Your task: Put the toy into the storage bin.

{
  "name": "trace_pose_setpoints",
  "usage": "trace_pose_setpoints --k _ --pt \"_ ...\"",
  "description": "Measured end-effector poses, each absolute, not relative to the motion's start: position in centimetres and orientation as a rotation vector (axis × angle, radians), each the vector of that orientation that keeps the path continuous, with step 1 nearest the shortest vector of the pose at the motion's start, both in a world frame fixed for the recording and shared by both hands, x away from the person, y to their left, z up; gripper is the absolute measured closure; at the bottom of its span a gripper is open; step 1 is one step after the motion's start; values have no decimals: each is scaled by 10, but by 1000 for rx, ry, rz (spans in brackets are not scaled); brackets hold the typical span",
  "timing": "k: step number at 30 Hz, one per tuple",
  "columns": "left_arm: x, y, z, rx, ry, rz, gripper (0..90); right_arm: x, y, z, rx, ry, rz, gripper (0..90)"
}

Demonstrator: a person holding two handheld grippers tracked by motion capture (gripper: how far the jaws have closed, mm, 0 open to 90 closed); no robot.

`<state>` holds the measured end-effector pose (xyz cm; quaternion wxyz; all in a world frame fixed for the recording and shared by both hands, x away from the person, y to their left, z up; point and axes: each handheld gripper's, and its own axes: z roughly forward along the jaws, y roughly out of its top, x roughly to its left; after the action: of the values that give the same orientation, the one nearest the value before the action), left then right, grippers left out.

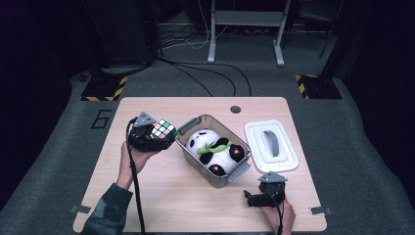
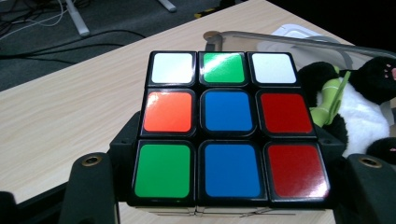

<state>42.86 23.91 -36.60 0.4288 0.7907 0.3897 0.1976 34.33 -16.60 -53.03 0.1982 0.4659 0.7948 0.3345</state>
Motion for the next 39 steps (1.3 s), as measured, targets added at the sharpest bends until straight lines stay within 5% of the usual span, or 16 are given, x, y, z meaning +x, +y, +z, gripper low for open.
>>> trace_pose_setpoints --k 39 --pt "472 120 -393 2203 823 322 337 343 -166 -530 1303 2223 938 5"
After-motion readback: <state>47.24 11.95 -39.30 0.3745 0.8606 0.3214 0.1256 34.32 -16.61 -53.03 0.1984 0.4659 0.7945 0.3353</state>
